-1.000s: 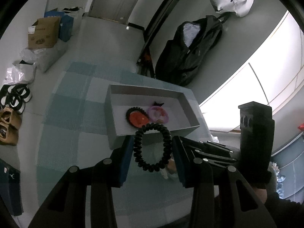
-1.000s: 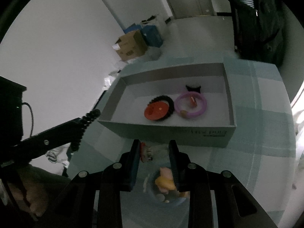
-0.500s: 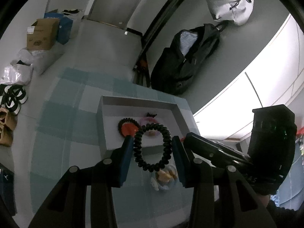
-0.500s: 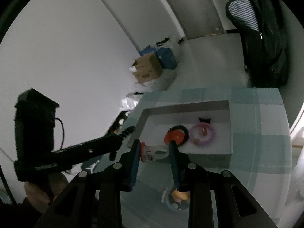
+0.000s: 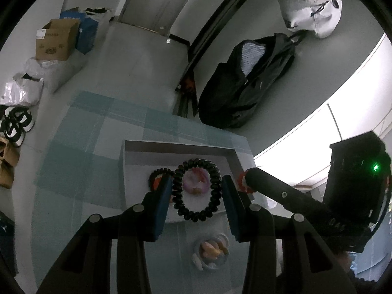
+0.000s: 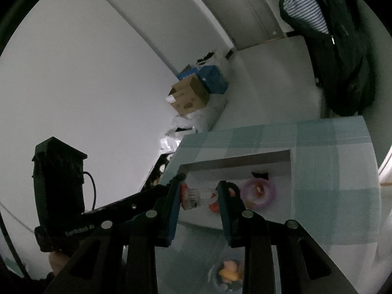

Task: Organize jewelry
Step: 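Carry the bracelet into the box with the left gripper while the right carries its item in, then open both grippers and withdraw them from the box, then grasp the light blue ring from the bowl with the right gripper and lift it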

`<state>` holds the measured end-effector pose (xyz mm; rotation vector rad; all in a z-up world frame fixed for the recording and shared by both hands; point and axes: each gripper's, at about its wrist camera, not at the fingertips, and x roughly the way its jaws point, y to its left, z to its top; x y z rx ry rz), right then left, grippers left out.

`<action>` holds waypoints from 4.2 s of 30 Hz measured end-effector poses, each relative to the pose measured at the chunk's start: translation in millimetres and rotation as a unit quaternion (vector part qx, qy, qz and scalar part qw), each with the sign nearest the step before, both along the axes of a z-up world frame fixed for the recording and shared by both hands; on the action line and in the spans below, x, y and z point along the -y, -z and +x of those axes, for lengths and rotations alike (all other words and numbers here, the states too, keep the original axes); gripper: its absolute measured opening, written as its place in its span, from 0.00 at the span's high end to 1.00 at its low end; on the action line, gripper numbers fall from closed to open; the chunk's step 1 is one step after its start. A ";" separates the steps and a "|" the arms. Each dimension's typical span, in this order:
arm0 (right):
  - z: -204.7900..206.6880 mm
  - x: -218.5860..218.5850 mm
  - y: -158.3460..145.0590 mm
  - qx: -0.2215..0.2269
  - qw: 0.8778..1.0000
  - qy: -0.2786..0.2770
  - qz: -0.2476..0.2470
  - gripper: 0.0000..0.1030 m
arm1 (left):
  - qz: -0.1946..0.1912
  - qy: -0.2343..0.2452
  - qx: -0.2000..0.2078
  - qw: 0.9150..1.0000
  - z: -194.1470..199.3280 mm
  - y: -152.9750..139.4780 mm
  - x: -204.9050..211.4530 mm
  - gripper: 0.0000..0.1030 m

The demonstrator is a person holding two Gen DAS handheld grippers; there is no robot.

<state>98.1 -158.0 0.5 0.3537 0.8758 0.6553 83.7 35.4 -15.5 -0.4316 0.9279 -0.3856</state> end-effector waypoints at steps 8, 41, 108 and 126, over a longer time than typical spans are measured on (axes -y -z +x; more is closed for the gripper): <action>21.6 0.7 12.7 -0.024 1.000 0.002 0.005 0.72 | -0.001 -0.002 -0.014 1.000 15.6 6.5 4.5 0.65; 37.8 12.5 33.3 -0.050 0.997 0.057 -0.009 0.61 | 0.009 0.008 -0.068 0.998 31.7 30.8 18.9 0.49; -73.3 -33.9 75.3 0.008 0.974 -0.067 -0.215 0.19 | 0.085 -0.022 -0.058 0.994 -73.0 36.9 -8.5 0.29; -74.8 -43.4 78.2 0.027 0.963 -0.076 -0.255 0.44 | 0.079 -0.027 -0.062 0.995 -71.8 35.4 -11.4 0.29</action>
